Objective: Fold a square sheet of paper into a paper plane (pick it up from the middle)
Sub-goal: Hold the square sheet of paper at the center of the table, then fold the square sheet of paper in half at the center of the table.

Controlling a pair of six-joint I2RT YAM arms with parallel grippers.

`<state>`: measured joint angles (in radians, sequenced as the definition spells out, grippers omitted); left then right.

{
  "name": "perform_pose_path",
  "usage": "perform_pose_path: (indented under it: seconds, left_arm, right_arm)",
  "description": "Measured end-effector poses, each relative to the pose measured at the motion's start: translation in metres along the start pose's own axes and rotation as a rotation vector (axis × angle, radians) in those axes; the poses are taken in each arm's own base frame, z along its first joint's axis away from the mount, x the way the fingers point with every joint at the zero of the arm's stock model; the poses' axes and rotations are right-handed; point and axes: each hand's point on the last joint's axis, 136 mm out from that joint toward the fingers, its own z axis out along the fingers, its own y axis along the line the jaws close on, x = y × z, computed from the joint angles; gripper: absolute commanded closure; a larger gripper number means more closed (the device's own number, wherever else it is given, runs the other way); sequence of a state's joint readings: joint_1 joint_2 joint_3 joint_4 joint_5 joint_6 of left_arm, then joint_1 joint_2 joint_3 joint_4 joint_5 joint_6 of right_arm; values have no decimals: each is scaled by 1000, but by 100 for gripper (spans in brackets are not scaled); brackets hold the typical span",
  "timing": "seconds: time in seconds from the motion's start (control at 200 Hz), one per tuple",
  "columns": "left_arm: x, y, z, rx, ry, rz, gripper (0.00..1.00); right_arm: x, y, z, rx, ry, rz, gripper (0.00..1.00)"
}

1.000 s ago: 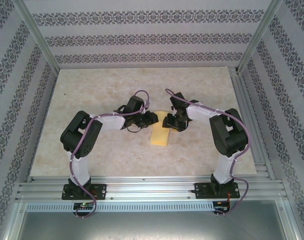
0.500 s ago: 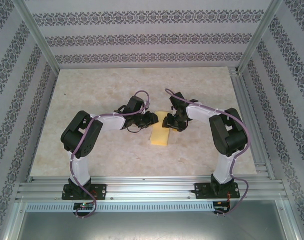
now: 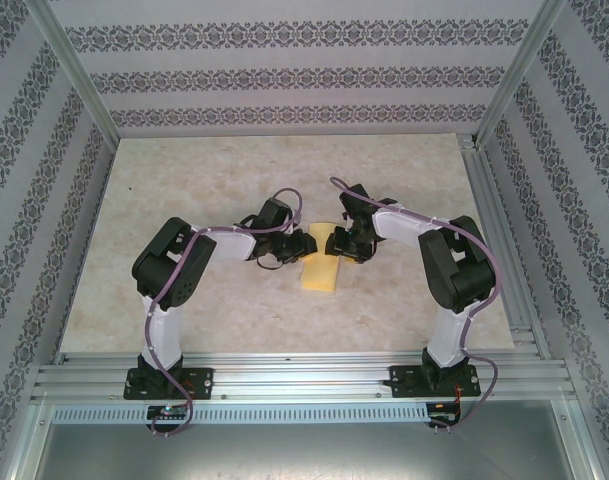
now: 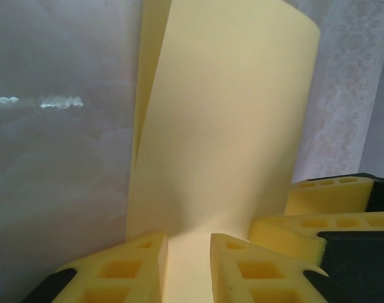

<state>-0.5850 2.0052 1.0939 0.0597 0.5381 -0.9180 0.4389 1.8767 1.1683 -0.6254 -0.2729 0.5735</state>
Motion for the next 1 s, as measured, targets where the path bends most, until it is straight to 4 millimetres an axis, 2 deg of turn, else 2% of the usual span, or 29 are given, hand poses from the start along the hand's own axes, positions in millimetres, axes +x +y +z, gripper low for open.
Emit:
perform_pose_path:
  seconds: [0.385, 0.515, 0.605, 0.729, 0.809, 0.999]
  left_arm:
    - [0, 2, 0, -12, -4, -2, 76]
    - [0, 2, 0, -13, -4, 3, 76]
    - [0, 2, 0, -14, -5, 7, 76]
    - [1, 2, 1, -17, -5, 11, 76]
    - [0, 2, 1, -20, -5, 12, 76]
    - [1, 3, 1, -23, -3, 14, 76]
  right_arm:
    - [-2, 4, -2, -5, -11, -9, 48]
    - [-8, 14, -15, -45, -51, -21, 49]
    - [-14, 24, -31, -100, -99, -30, 54]
    - [-19, 35, -45, -178, -140, -29, 69]
    - [-19, 38, -44, -210, -141, -21, 80]
    - [-12, 34, -29, -251, -108, 7, 87]
